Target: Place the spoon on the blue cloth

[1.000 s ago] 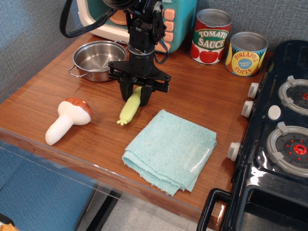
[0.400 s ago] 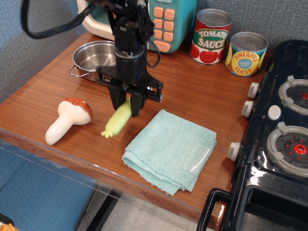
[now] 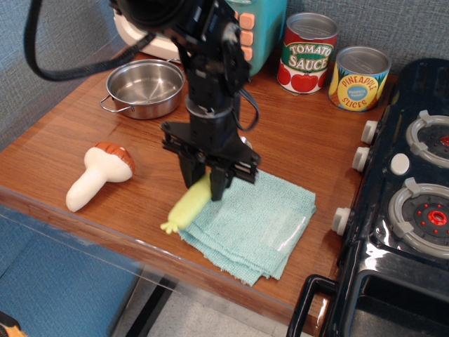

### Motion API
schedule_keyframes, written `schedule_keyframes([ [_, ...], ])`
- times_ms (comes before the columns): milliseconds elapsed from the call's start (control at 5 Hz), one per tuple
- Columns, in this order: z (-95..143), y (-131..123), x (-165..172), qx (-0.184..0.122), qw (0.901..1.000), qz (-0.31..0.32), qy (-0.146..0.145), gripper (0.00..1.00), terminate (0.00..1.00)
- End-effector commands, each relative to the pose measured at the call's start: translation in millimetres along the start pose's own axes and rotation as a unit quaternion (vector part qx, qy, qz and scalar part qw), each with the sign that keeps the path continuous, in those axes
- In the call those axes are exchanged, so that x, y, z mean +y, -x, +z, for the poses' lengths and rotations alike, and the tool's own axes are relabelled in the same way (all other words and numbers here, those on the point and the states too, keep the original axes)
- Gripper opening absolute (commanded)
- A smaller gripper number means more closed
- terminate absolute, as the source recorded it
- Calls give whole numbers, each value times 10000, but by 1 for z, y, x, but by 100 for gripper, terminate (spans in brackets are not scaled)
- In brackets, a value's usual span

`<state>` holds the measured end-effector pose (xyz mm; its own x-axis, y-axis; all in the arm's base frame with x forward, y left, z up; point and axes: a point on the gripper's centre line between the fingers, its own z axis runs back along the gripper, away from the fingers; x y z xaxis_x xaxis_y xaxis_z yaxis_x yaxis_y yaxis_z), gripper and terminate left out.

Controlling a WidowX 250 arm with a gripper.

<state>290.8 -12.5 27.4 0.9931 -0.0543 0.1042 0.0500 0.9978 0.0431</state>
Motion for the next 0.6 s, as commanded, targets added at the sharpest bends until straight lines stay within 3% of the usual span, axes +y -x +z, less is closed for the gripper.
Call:
schedule_keyframes([
  [0,19,-5,-26,-361,9983,-465,5,0,0],
  [200,20,-8,-29,-405,9980,-493,-21,0,0],
  [400,23,-11,-20,-393,9987,-336,-12,100,0],
])
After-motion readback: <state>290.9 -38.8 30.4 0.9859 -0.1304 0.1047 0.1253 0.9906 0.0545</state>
